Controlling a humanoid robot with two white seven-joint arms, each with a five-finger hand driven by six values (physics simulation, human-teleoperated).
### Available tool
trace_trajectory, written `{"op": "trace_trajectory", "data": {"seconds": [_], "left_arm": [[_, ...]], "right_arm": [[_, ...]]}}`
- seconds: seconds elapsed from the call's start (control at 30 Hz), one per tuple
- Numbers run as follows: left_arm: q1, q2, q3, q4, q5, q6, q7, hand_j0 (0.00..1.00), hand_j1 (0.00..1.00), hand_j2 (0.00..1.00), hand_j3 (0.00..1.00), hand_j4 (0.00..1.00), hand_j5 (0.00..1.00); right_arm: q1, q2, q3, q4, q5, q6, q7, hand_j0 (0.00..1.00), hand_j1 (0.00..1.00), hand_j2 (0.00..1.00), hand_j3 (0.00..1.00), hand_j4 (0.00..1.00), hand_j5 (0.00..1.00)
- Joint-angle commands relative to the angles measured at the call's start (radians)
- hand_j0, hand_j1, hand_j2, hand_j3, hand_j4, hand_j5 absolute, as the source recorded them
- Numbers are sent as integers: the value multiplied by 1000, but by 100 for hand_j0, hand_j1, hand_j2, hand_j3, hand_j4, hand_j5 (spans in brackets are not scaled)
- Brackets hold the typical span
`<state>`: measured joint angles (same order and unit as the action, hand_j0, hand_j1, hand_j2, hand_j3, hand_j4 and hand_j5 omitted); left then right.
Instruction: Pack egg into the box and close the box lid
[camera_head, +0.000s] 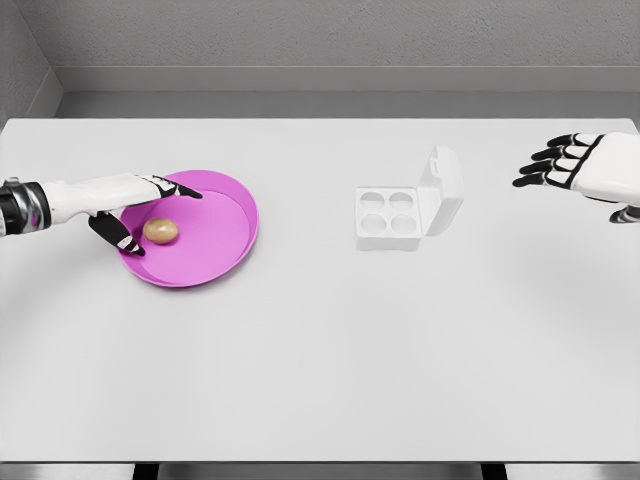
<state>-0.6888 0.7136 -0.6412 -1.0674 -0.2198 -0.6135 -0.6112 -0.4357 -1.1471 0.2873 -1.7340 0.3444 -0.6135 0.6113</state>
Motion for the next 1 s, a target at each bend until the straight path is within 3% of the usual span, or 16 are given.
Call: {"op": "trace_trajectory", "data": {"seconds": [0.0, 0.07, 0.27, 0.37, 0.43, 0.5, 0.8, 0.97], "left_arm": [[0, 0, 1, 0, 3, 3, 0, 98, 98, 98, 98, 98, 98], [0, -11, 1, 0, -15, 3, 0, 93, 93, 93, 93, 93, 93], [2, -11, 2, 0, -27, 3, 0, 90, 90, 90, 90, 90, 90], [2, -11, 2, 0, -27, 3, 0, 89, 89, 89, 89, 89, 89], [5, -11, 0, 0, -27, 3, 0, 87, 87, 87, 87, 87, 87], [6, -11, 0, -2, -27, 3, 0, 86, 86, 86, 86, 86, 86], [21, -2, 0, -32, -26, 3, 0, 78, 78, 78, 78, 78, 78], [23, 1, 0, -37, -26, 3, 0, 76, 76, 76, 76, 76, 76]], "right_arm": [[0, 3, 1, 1, -4, 3, 0, 100, 100, 100, 100, 100, 100], [0, 4, 1, 1, -4, 3, 0, 100, 100, 100, 100, 100, 100], [-2, 29, 3, 7, 4, 3, 0, 100, 100, 100, 100, 100, 100], [-61, 171, 16, 54, 93, 3, 0, 100, 100, 100, 100, 100, 100], [-135, 213, 101, 131, 107, 3, 0, 100, 100, 100, 100, 100, 100], [-156, 247, 107, 182, 142, 3, 0, 100, 100, 100, 100, 100, 100], [-169, 248, 121, 297, 159, 3, 0, 100, 100, 100, 100, 100, 100], [-167, 248, 150, 297, 163, 3, 0, 100, 100, 100, 100, 100, 100]]}}
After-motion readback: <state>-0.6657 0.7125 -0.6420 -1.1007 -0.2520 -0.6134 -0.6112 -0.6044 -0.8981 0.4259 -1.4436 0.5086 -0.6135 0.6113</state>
